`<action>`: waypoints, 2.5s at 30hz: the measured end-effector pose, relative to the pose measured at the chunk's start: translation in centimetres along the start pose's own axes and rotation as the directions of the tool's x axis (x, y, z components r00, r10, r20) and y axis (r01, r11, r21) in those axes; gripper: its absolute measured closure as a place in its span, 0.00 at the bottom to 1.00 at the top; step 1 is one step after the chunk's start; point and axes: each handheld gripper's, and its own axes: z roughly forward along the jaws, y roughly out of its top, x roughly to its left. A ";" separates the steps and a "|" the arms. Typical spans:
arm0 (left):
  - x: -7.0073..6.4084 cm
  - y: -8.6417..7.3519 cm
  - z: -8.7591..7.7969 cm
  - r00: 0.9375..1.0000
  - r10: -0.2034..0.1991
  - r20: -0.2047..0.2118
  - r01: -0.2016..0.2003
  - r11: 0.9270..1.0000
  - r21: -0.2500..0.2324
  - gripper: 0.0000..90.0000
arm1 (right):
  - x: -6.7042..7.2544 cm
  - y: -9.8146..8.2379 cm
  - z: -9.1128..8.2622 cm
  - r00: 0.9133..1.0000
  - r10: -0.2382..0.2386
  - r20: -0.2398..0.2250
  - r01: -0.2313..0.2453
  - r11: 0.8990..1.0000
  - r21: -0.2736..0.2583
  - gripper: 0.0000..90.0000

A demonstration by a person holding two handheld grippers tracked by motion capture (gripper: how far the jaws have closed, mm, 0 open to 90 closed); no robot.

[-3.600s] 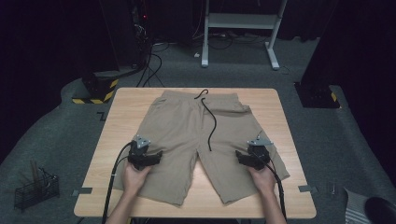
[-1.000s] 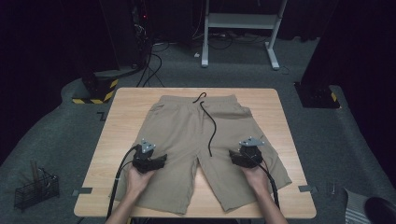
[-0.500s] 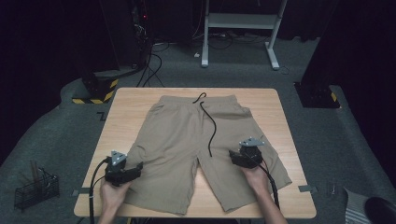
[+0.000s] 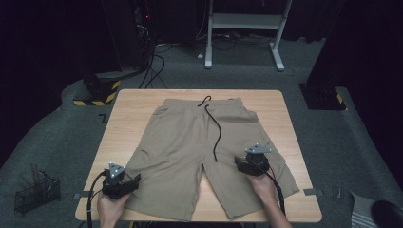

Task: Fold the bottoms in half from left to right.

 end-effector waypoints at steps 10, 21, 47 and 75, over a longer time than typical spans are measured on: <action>-0.9 0.1 -1.2 0.998 0.007 0.060 -0.007 1.000 0.000 0.31 | 0.3 -1.0 -1.6 1.000 -0.023 -0.013 0.023 0.999 0.034 0.42; -3.3 8.2 4.4 0.988 0.068 0.135 -0.060 0.996 -0.068 0.30 | -0.7 3.5 1.2 1.000 0.014 0.002 -0.014 0.999 0.035 0.42; -5.6 7.4 8.1 0.975 0.150 0.166 -0.144 0.988 -0.048 0.32 | 0.5 3.0 2.4 0.999 -0.022 -0.043 0.025 0.998 0.050 0.45; -7.1 10.0 10.4 0.968 0.167 0.187 -0.166 0.986 -0.020 0.31 | 1.2 2.7 2.4 1.000 -0.004 -0.027 0.005 1.000 0.029 0.43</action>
